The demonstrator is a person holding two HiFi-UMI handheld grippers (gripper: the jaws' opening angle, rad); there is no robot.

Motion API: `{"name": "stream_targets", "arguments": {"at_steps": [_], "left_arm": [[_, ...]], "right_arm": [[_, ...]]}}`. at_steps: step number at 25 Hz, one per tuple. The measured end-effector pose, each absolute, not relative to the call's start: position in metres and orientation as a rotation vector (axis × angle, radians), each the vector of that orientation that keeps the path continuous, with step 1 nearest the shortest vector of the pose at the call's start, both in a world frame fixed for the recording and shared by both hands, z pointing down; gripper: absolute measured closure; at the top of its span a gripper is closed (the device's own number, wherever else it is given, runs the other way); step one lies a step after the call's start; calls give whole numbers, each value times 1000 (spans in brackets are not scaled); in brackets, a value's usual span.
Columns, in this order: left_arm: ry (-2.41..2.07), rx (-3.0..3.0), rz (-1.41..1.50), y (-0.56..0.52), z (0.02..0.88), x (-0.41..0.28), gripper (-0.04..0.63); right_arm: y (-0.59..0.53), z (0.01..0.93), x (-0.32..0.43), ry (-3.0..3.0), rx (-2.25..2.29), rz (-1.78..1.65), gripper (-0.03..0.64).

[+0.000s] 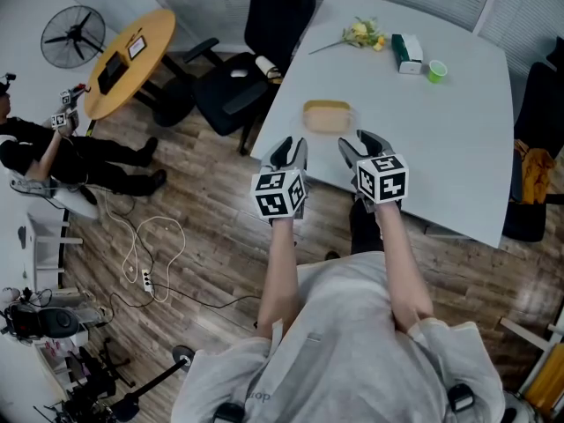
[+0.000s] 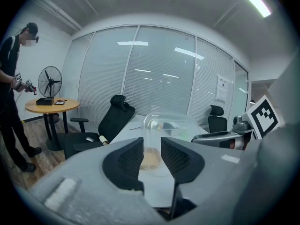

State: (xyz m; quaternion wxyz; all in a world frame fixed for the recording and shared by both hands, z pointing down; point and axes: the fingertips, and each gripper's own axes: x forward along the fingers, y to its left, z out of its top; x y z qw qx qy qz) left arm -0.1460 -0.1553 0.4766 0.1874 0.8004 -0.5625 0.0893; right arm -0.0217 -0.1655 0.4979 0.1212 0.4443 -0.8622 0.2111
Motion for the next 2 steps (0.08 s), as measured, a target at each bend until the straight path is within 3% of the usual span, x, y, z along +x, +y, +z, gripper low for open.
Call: {"name": "stream_targets", "arguments": {"at_steps": [2], "left_arm": [[-1581,2254,250,-157,477,-145,480]], "right_arm": [[-167,498,-21,-2518,1301,623,413]]}}
